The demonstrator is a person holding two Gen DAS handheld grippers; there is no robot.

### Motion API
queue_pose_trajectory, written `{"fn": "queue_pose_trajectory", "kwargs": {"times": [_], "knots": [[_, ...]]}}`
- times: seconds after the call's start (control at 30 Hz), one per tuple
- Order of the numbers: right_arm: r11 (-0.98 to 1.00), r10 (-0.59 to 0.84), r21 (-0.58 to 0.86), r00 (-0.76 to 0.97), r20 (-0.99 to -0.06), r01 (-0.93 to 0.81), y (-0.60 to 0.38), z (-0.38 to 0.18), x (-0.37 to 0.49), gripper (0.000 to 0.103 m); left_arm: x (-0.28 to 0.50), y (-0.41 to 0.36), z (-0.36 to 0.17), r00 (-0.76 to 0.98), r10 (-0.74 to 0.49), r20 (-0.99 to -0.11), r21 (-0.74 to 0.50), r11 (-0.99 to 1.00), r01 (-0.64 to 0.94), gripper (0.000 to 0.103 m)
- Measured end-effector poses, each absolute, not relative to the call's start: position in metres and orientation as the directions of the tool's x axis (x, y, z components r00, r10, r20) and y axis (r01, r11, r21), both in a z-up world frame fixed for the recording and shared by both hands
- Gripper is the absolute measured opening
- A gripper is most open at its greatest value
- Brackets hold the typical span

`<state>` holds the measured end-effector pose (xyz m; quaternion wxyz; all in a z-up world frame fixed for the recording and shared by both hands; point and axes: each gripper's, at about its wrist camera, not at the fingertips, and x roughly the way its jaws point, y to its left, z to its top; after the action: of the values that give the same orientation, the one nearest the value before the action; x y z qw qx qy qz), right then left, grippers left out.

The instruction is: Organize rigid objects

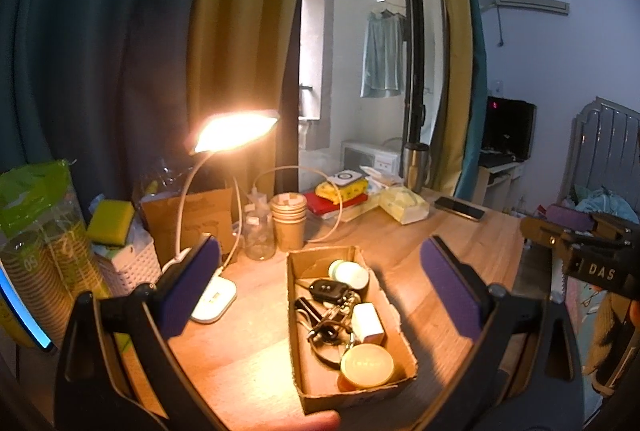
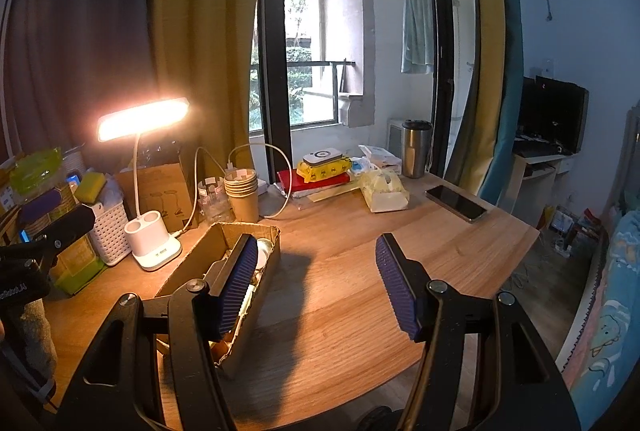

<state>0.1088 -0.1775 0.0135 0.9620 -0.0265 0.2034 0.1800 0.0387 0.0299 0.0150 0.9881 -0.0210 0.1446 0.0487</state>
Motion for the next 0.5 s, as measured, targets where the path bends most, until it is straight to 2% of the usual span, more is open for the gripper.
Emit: {"fn": "queue_pose_trajectory", "kwargs": {"times": [0.5], "knots": [[0.934,0.336,0.023,0.85,-0.406,-0.358,-0.1774,0.0139,0.1106,0.065,0.0428,0.0268,0.0138,0.953,0.084,-0.29,-0.019,0.995,-0.093,0.101]]}}
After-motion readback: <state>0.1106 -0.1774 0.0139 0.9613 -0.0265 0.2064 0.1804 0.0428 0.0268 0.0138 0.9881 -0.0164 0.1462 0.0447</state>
